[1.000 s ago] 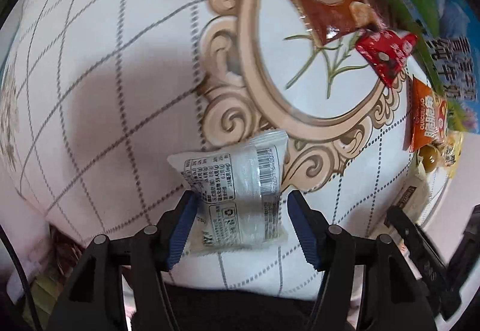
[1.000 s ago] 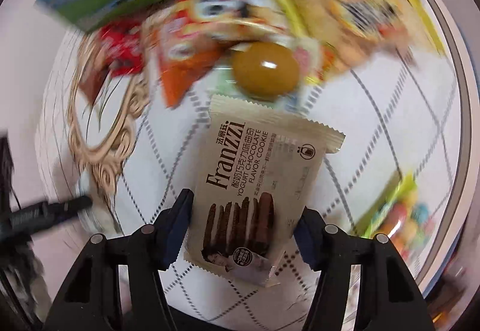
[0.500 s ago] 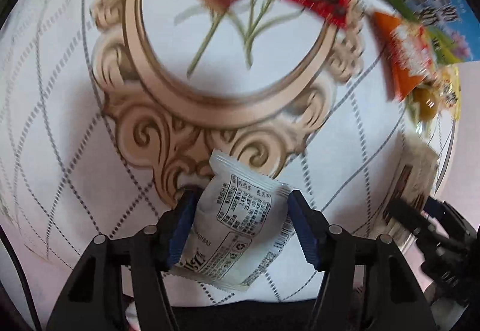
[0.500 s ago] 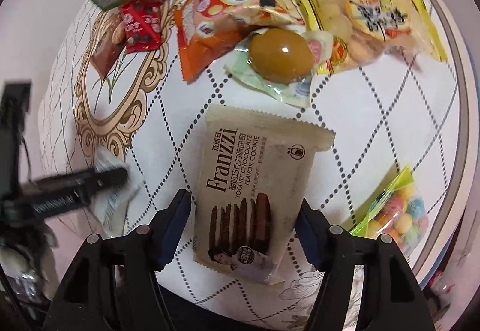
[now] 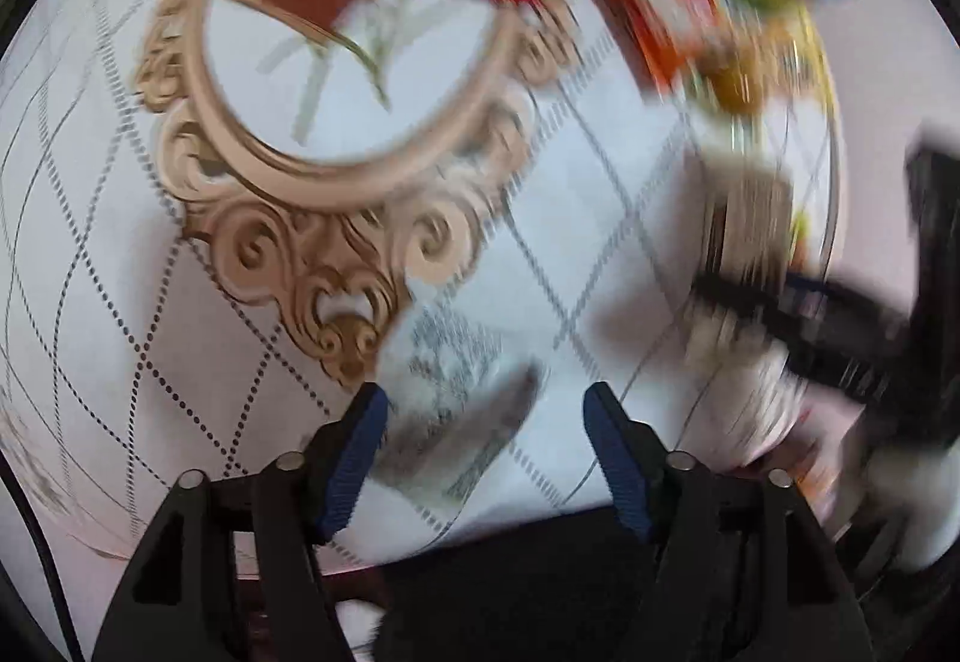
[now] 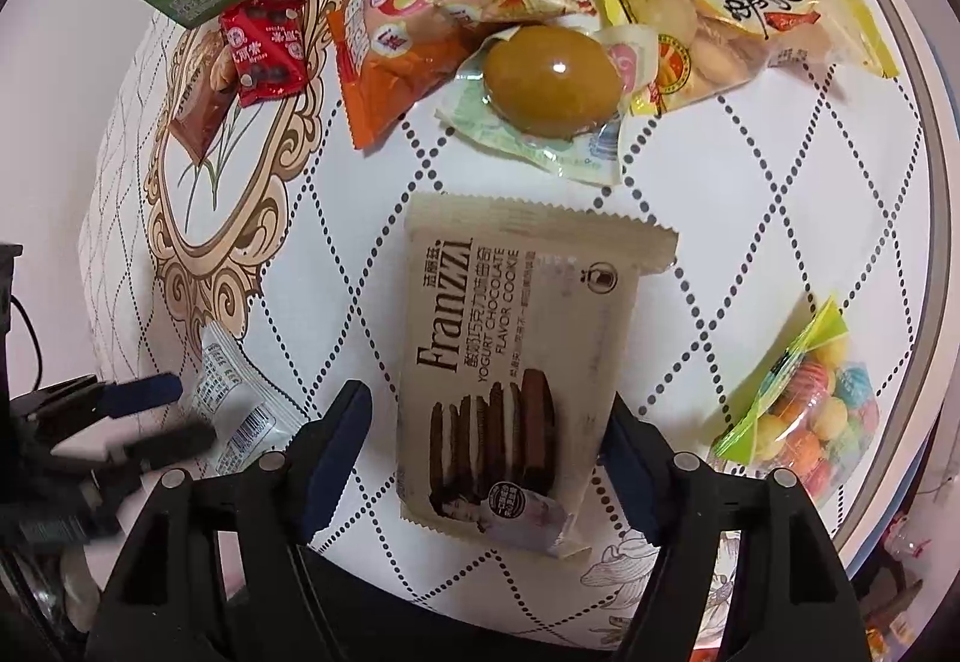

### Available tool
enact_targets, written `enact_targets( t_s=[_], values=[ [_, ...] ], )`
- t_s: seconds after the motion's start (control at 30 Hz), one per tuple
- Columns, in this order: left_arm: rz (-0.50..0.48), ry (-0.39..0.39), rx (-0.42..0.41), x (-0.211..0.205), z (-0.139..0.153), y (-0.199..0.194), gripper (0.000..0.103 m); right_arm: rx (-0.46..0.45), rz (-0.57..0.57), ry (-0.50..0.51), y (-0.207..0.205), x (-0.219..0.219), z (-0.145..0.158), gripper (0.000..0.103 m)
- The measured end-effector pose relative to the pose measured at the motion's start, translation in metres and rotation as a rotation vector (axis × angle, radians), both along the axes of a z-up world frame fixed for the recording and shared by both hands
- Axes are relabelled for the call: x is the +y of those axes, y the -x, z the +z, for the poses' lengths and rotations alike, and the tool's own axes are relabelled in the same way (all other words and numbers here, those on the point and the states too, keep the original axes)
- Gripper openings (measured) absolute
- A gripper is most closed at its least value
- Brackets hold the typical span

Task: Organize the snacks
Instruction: 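Carry the white packet toward the box with left tool while right carries Franzzi pack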

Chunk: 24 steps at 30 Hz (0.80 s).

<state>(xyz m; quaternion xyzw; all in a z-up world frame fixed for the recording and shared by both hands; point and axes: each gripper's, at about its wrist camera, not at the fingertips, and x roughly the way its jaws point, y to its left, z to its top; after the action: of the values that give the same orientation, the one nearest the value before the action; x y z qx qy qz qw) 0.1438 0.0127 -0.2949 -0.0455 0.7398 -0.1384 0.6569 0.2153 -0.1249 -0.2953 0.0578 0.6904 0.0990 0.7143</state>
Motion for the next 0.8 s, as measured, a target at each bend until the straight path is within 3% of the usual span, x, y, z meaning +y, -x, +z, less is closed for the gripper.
enact_targets(
  t_s=[0.13,0.2,0.23,0.3,0.43,0.53,0.67,0.8],
  values=[
    [-0.136,-0.166,0.022,-0.028,-0.029,0.014,0.070,-0.014,0.037,0.031,0.001,0.007,0.000,0.076],
    [-0.096,-0.211,0.013,-0.032,-0.035,0.011,0.068,-0.038,0.057,0.063,0.001,0.011,0.003,0.070],
    [-0.059,-0.202,0.009,-0.031,-0.035,0.009,0.067,-0.048,0.066,0.072,0.002,0.013,0.005,0.061],
    [0.081,-0.160,0.009,-0.006,-0.028,-0.006,0.062,-0.060,0.085,0.080,0.003,0.017,0.008,0.060],
    [0.297,-0.094,-0.007,0.026,-0.023,-0.020,0.062,-0.050,0.071,0.059,0.003,0.016,0.008,0.062],
    [0.323,-0.066,0.037,0.034,-0.036,-0.024,0.063,-0.031,0.050,0.042,0.002,0.014,0.004,0.063],
    [0.355,-0.075,0.008,0.051,-0.051,-0.009,0.061,-0.028,0.042,0.036,0.000,0.013,-0.003,0.060],
    [0.340,-0.083,-0.047,0.048,-0.024,-0.001,0.042,-0.050,0.028,0.008,0.002,0.009,0.007,0.059]
  ],
)
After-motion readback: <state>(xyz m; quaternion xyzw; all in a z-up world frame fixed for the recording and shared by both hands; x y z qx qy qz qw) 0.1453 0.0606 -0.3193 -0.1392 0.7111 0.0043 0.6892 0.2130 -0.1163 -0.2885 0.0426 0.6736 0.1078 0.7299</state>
